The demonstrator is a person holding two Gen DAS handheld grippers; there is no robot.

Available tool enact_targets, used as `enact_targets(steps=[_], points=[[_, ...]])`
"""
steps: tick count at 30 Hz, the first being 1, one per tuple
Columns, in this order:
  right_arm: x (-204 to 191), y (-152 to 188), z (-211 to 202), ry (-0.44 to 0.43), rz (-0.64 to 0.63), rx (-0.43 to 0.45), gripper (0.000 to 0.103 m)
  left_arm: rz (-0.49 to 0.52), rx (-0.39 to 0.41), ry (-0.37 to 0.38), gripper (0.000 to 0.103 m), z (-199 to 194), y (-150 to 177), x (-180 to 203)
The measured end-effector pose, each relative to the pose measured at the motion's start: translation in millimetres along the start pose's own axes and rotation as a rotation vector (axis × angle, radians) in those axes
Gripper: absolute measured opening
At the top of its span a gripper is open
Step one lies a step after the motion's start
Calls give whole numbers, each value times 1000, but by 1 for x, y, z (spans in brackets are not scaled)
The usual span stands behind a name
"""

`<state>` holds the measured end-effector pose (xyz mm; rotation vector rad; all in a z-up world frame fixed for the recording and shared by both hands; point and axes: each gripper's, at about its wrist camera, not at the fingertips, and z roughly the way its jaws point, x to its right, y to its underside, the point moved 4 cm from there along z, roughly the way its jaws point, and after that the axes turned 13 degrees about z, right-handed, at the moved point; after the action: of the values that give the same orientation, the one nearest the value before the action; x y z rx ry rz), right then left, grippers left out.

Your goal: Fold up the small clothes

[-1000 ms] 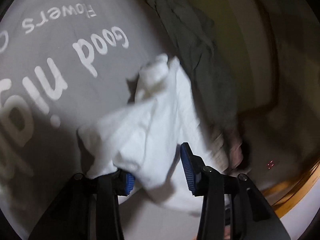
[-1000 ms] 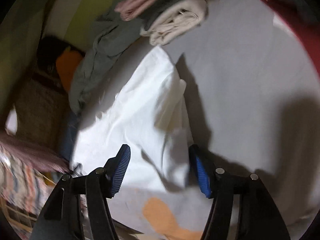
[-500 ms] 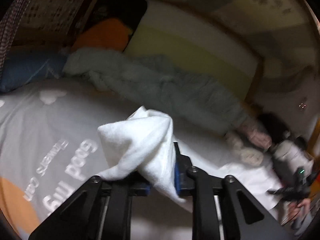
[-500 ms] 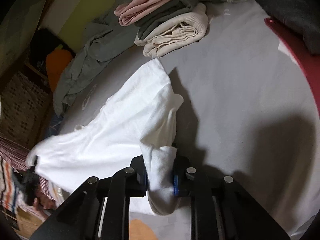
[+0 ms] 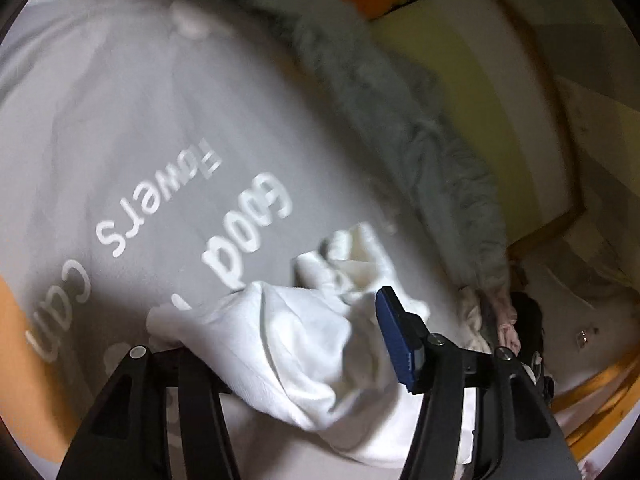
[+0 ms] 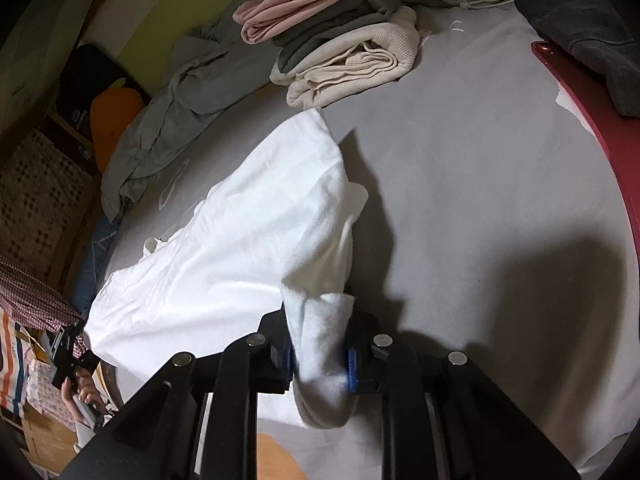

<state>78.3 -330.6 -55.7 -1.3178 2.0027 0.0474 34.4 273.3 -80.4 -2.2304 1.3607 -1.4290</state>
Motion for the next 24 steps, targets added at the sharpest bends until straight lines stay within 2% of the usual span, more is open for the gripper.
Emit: enact_targets(steps=[1, 2, 3, 4, 6, 7, 8, 10, 11, 12, 13, 14, 15, 16, 19, 23, 24], points=[[-1, 1, 0, 2, 0, 1, 18, -37, -4, 17, 53, 3, -1, -5], [-1, 1, 0, 3, -2, 2, 18, -51, 8, 26, 38, 2, -3, -10], [-1, 0, 0, 6, -5, 4, 18, -31, 42, 44, 2, -4, -6, -11], [-1, 1, 0, 8, -7, 5, 18, 60, 99, 46, 5, -18, -11, 0], [-2, 1, -1, 12, -13, 10, 18, 274, 241, -46, 4, -47, -23, 34], [-2, 1, -1, 14, -17, 11, 18, 362, 285, -50, 4, -57, -25, 51], [-2, 2, -1, 18, -24, 14, 18, 448, 312, -71, 4, -63, -27, 67], [-4, 3, -1, 28, -40, 19, 18, 605, 300, -174, 4, -63, -27, 94], [-4, 3, -1, 30, -45, 22, 18, 639, 292, -241, 5, -62, -26, 99], [-4, 3, -2, 27, -46, 21, 18, 627, 278, -303, 5, -60, -29, 96], [-4, 4, -3, 22, -41, 19, 18, 569, 250, -345, 5, -59, -29, 84], [-3, 4, -3, 16, -33, 16, 18, 497, 238, -323, 4, -60, -30, 69], [-2, 4, -4, 8, -24, 11, 18, 435, 242, -262, 4, -61, -28, 58], [-1, 4, -4, 4, -21, 10, 18, 416, 251, -232, 5, -62, -26, 51], [-4, 5, -3, 18, -36, 15, 18, 411, 202, -291, 5, -58, -20, 41], [-7, 5, -6, 26, -53, 30, 18, 284, 141, -297, 11, -47, -18, 29], [-9, 5, -8, 17, -57, 34, 18, 253, 137, -293, 24, -50, -16, 25]])
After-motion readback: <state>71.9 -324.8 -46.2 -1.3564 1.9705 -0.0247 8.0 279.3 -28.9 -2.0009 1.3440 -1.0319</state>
